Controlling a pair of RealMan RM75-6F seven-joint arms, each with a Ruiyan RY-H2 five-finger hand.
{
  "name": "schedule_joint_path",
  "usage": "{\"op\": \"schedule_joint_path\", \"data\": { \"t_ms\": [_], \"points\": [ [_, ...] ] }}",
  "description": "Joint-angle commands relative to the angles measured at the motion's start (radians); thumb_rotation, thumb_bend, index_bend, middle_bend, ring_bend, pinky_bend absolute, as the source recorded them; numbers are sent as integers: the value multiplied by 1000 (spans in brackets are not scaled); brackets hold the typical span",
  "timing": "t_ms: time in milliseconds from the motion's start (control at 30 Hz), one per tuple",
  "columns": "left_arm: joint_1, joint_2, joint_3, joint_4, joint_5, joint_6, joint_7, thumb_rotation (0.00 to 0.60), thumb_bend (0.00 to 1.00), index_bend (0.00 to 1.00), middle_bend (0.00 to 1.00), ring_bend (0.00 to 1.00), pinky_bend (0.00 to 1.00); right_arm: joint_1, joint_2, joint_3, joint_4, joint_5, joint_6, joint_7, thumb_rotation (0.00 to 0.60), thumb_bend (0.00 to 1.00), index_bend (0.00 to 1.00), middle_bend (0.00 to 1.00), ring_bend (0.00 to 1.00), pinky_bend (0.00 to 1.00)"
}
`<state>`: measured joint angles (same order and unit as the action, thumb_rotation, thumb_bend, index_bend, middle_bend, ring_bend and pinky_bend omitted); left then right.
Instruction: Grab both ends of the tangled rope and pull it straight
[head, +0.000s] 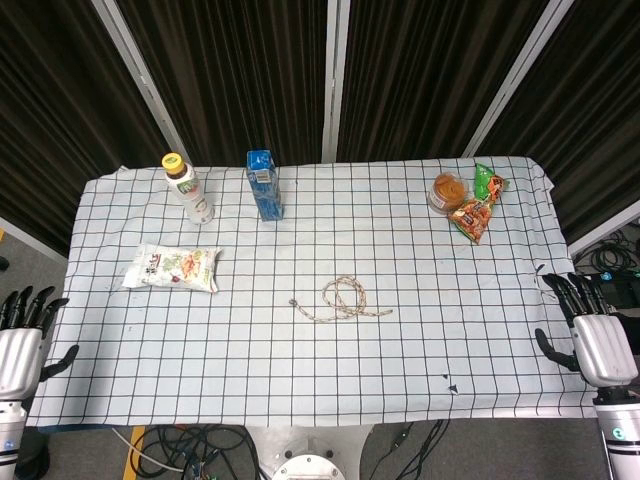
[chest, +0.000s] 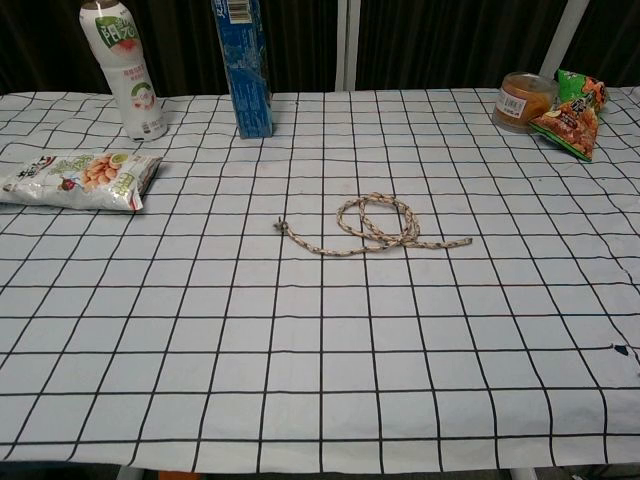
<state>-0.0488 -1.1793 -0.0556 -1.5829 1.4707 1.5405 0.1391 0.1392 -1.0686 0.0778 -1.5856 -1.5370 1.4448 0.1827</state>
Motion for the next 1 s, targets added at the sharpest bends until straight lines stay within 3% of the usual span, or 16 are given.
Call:
{"op": "schedule_joint_path", "data": {
  "t_ms": [33,333,433,533,733,1000],
  "points": [
    [-2,-1,-2,1,-6,-5,3,600,184,211,97,0,0,7,-3,3,-2,8,-12,-5,600,329,82,111,0,0],
    [-7,0,-2,0,-3,-11,2,600,185,211,97,0,0,44,-11,-1,-20,-4,-65,-12,600,326,83,112,0,0],
    [-9,-1,-2,3,0,-13,-5,600,185,211,97,0,0,91,-20,4,-33,-14,-128,-42,600,324,103,130,0,0],
    [-10,-2,-1,8,6,-12,-12,600,184,211,97,0,0,158,-46,18,-32,-2,-221,-87,600,319,186,172,0,0],
    [-7,-5,1,25,0,-16,-35,600,184,211,97,0,0,295,-160,65,-1,75,-395,-193,600,287,326,189,0,0],
    [-9,-9,1,53,-12,-33,-70,600,184,211,97,0,0,408,-325,91,76,165,-505,-320,600,264,413,199,0,0]
  ]
}}
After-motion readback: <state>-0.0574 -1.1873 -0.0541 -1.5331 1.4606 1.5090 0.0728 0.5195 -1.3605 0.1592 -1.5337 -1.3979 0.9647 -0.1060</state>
